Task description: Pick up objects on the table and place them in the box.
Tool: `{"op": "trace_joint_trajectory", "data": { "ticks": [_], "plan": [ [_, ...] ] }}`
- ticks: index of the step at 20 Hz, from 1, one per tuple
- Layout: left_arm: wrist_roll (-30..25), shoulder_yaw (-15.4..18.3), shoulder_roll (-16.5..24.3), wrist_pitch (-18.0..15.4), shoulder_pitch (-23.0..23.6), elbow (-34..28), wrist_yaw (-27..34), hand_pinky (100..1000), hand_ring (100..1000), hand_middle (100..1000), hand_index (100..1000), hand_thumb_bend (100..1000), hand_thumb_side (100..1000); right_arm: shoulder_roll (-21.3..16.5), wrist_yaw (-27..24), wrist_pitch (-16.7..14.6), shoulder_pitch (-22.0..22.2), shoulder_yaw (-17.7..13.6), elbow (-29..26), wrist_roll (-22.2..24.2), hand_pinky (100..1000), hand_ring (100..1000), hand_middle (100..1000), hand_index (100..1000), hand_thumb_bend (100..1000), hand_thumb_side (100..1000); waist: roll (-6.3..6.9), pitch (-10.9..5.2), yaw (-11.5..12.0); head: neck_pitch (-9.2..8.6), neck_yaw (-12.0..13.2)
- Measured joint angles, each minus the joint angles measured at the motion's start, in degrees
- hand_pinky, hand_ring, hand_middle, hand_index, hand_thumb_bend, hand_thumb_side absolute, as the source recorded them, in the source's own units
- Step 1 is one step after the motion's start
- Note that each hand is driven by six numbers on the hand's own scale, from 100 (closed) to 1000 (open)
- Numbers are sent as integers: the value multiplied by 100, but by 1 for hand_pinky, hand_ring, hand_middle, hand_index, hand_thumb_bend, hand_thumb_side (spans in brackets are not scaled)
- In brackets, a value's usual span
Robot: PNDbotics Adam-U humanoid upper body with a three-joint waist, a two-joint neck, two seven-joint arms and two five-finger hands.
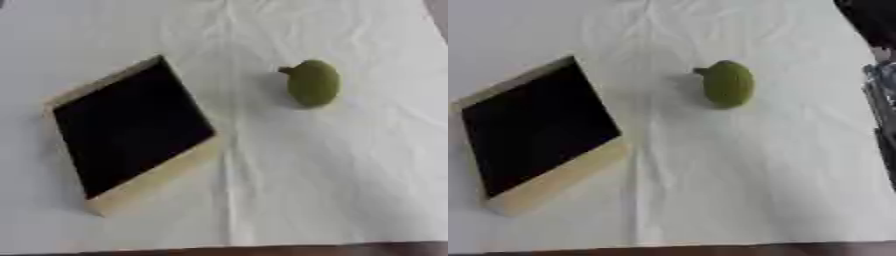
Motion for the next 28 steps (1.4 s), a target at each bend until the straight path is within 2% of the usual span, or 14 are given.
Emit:
{"op": "trace_joint_trajectory", "data": {
  "ticks": [7, 11, 16, 24, 26, 28],
  "plan": [
    [-7, 0, 0, 6, -10, 0, 0, 586, 616, 636, 741, 980, 832, -16, 1, -19, 61, 7, 0, 28, 841, 683, 679, 815, 156, 486, 0, 0, 0, -1, 1],
    [-10, -1, 0, 9, -9, 0, 0, 587, 617, 636, 742, 980, 832, -245, 121, -44, 304, 76, 0, 130, 845, 711, 703, 828, 186, 503, 0, 0, -3, -3, 8],
    [-12, -1, 1, 13, 6, 0, -1, 586, 617, 637, 741, 980, 832, -801, 498, -93, 624, 234, 0, 425, 857, 759, 748, 855, 236, 553, -35, 0, -43, -3, 47],
    [-49, -20, 3, 48, 36, 0, 1, 584, 616, 637, 739, 982, 831, -1865, 1194, 2, 951, 686, 0, 1105, 862, 813, 814, 904, 245, 637, -37, -5, -52, -1, 54],
    [-55, -38, 3, 52, 36, 0, 3, 584, 617, 637, 739, 983, 831, -2088, 1373, -57, 997, 744, -1, 1278, 865, 838, 837, 918, 247, 639, -37, -5, -56, 0, 55],
    [-68, -41, 3, 56, 35, 0, 6, 584, 617, 637, 739, 982, 830, -2310, 1544, -159, 1052, 803, -1, 1450, 869, 851, 849, 930, 255, 604, -37, -5, -57, 0, 55]
  ]
}}
